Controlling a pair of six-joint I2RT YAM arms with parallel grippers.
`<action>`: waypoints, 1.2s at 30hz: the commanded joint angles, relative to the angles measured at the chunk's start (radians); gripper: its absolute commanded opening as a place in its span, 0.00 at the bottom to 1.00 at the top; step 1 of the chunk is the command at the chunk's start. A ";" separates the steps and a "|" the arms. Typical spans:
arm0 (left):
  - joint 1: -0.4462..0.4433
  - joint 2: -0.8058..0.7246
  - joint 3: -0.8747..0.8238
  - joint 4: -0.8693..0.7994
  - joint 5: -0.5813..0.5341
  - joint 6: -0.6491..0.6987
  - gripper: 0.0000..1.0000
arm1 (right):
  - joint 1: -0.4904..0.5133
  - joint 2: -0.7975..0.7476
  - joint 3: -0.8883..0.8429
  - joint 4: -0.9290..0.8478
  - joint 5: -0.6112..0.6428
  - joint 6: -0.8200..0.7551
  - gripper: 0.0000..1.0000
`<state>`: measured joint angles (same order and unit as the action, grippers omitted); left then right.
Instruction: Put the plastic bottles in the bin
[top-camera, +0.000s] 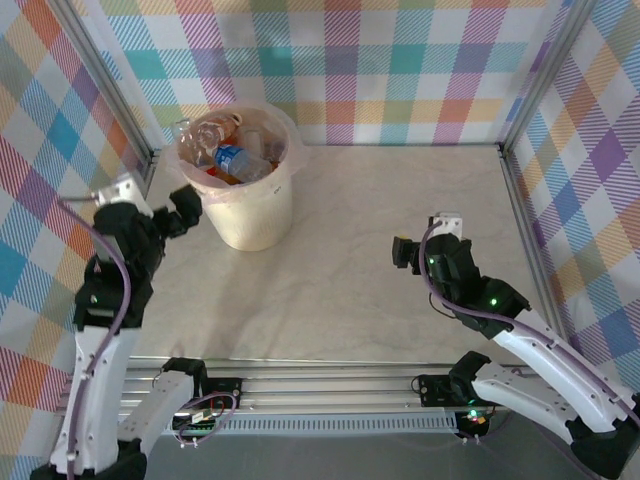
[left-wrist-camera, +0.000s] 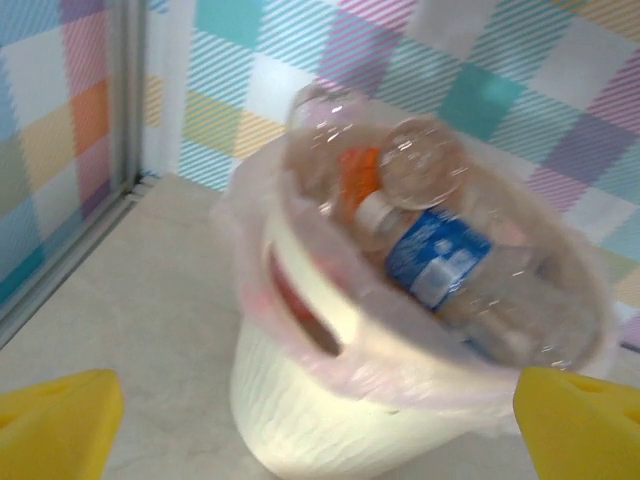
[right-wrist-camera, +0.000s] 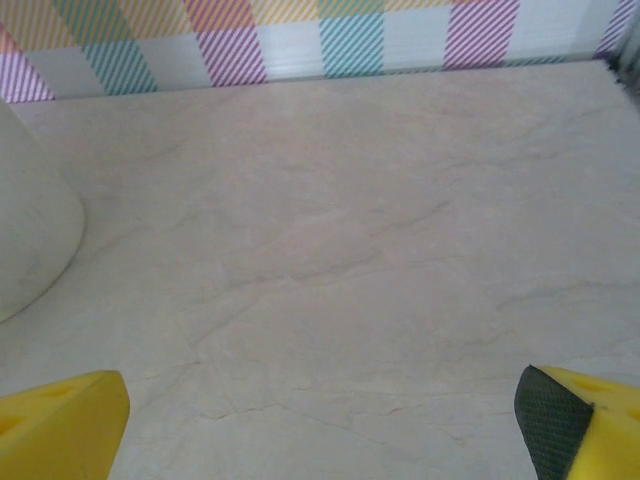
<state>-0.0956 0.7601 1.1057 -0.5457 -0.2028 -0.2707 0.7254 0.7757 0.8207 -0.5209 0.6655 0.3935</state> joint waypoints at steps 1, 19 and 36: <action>0.010 -0.090 -0.152 0.088 -0.112 -0.049 1.00 | -0.010 -0.058 -0.032 0.024 0.091 -0.036 1.00; 0.010 -0.201 -0.675 0.352 -0.182 -0.014 1.00 | -0.056 -0.117 -0.173 0.089 0.211 -0.017 1.00; 0.010 -0.058 -0.840 0.762 -0.115 0.142 1.00 | -0.130 -0.060 -0.257 0.236 0.211 -0.072 1.00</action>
<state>-0.0956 0.6659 0.2848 0.0746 -0.3412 -0.1852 0.6094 0.7170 0.5819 -0.3531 0.8558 0.3450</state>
